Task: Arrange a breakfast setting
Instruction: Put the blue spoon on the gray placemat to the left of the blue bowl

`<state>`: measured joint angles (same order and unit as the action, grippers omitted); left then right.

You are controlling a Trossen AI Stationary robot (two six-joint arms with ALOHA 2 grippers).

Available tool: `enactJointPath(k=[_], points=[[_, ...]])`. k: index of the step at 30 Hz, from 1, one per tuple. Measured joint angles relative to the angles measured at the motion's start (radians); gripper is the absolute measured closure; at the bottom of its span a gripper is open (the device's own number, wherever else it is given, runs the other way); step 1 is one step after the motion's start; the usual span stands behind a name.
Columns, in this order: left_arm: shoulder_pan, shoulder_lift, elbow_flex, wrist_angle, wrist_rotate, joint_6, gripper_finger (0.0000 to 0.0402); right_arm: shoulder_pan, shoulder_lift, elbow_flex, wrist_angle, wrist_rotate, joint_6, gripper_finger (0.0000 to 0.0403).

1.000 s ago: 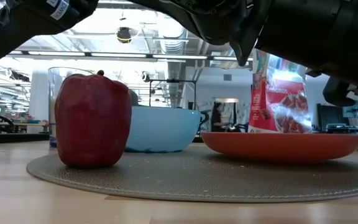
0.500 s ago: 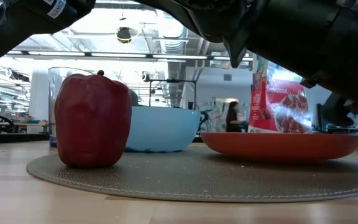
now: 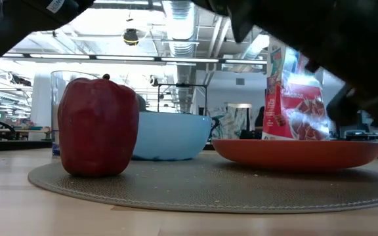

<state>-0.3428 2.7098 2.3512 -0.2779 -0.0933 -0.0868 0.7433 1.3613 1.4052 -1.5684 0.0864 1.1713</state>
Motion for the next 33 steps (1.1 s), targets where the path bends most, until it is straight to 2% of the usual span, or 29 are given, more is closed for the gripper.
enactJointPath(k=[8, 18, 27, 33], points=[[-0.033, -0.064, 0.005, -0.174, -0.037, -0.005, 0.0276, 0.0, 0.0, 0.015, -0.002, 0.0, -0.002, 0.0366], [-0.101, -0.133, 0.005, -0.388, -0.192, -0.033, 0.0276, 0.0, 0.0, 0.104, -0.002, 0.0, -0.02, 0.0366], [-0.149, -0.174, 0.005, -0.431, -0.259, -0.034, 0.0276, -0.006, 0.0, 0.182, -0.002, 0.02, -0.032, 0.0366], [-0.155, -0.174, 0.005, -0.445, -0.265, -0.048, 0.0276, -0.026, 0.0, 0.225, -0.002, -0.001, -0.053, 0.0366]])
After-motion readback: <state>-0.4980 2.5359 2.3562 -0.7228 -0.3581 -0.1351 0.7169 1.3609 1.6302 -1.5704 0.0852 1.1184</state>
